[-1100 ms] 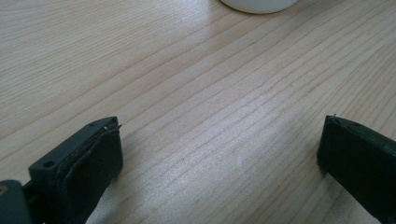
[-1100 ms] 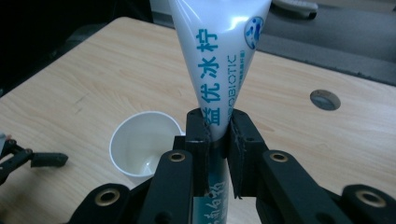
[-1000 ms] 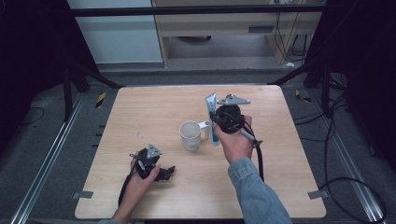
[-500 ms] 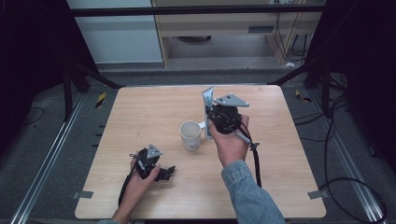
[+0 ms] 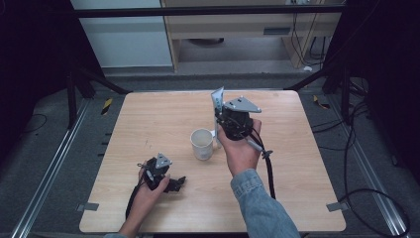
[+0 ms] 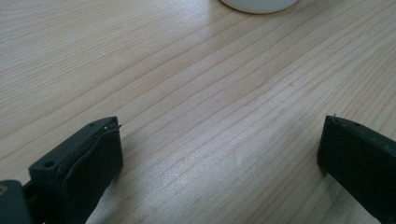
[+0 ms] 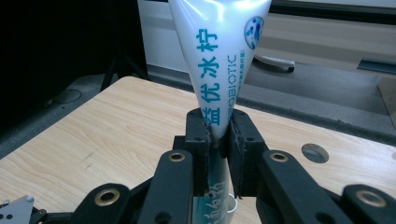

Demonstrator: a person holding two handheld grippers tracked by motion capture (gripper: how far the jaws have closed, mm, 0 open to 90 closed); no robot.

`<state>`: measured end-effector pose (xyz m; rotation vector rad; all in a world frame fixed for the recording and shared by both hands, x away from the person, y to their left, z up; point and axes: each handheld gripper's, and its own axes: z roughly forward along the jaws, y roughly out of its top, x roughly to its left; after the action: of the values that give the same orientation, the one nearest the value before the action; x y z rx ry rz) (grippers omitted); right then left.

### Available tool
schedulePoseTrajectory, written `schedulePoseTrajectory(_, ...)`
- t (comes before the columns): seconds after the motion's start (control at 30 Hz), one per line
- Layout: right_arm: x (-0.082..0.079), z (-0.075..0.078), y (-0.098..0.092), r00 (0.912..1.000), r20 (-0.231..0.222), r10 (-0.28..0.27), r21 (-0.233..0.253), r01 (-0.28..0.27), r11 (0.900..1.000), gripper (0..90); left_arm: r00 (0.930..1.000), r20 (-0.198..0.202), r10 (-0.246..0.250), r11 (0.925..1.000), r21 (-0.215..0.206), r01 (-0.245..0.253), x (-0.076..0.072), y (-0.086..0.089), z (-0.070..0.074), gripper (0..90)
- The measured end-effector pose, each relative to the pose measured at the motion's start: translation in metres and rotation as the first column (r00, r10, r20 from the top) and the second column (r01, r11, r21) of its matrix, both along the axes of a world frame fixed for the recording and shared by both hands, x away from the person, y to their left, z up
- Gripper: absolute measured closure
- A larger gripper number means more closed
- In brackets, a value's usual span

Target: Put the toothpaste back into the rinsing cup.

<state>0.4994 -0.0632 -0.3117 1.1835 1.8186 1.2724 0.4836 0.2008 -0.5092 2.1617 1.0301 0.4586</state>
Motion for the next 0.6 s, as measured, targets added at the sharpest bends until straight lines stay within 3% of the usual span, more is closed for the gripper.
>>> schedulePoseTrajectory(0.6, 0.0016, 0.0074, 0.0069, 0.9992, 0.041, 0.003, 0.008, -0.003, 1.000, 79.4, 1.0000, 0.000, 0.000, 1.0000, 0.001, 0.000, 0.0000, 0.0000, 0.0000, 0.0)
